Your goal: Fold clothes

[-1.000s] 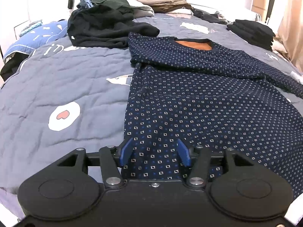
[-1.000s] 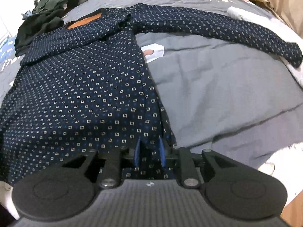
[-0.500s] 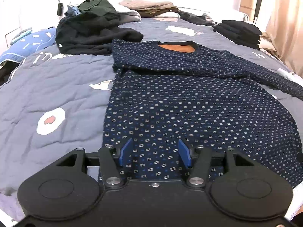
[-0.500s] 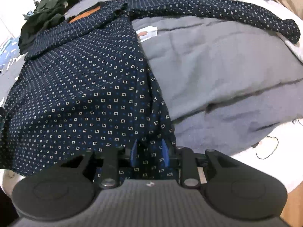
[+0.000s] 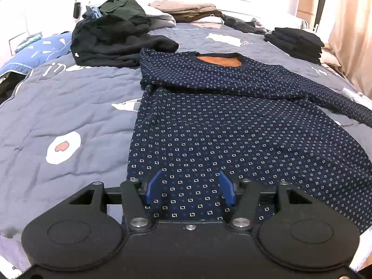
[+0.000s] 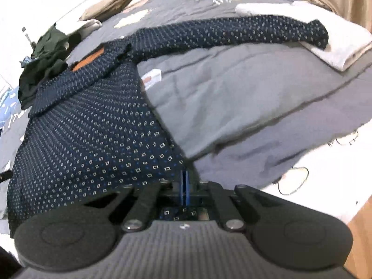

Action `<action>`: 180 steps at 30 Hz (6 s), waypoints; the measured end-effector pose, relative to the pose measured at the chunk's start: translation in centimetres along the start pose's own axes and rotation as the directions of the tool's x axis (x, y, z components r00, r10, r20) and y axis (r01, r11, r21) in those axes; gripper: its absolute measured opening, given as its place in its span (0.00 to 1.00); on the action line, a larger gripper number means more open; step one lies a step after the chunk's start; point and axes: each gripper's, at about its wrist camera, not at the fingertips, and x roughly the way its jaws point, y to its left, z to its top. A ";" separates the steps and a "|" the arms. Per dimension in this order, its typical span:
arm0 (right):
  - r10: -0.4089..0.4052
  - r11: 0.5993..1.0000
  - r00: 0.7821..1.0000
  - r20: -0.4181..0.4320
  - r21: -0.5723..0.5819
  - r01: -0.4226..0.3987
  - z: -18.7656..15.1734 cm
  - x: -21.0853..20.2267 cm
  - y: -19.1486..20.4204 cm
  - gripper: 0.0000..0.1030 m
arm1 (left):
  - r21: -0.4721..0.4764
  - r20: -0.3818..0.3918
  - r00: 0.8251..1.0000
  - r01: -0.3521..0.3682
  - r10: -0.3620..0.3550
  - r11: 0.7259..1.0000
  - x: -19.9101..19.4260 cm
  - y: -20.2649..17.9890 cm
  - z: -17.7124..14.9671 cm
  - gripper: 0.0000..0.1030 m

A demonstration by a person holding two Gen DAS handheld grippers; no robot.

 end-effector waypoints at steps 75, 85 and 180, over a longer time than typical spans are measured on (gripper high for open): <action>-0.361 0.688 0.875 0.323 0.725 0.016 10.9 5.2 -16.1 0.54 | 0.080 0.070 0.873 0.478 -0.483 0.875 0.1 -7.4 -0.7 0.77; -0.340 0.622 0.856 0.389 0.776 -0.106 10.6 6.7 -18.4 0.64 | 0.063 0.062 0.883 0.461 -0.464 0.885 0.8 -7.3 -1.0 0.77; 0.150 0.887 0.983 -0.103 -0.426 -0.180 11.8 9.3 10.2 0.30 | 0.142 0.004 0.924 0.377 -0.381 0.915 1.8 -7.6 -1.9 0.77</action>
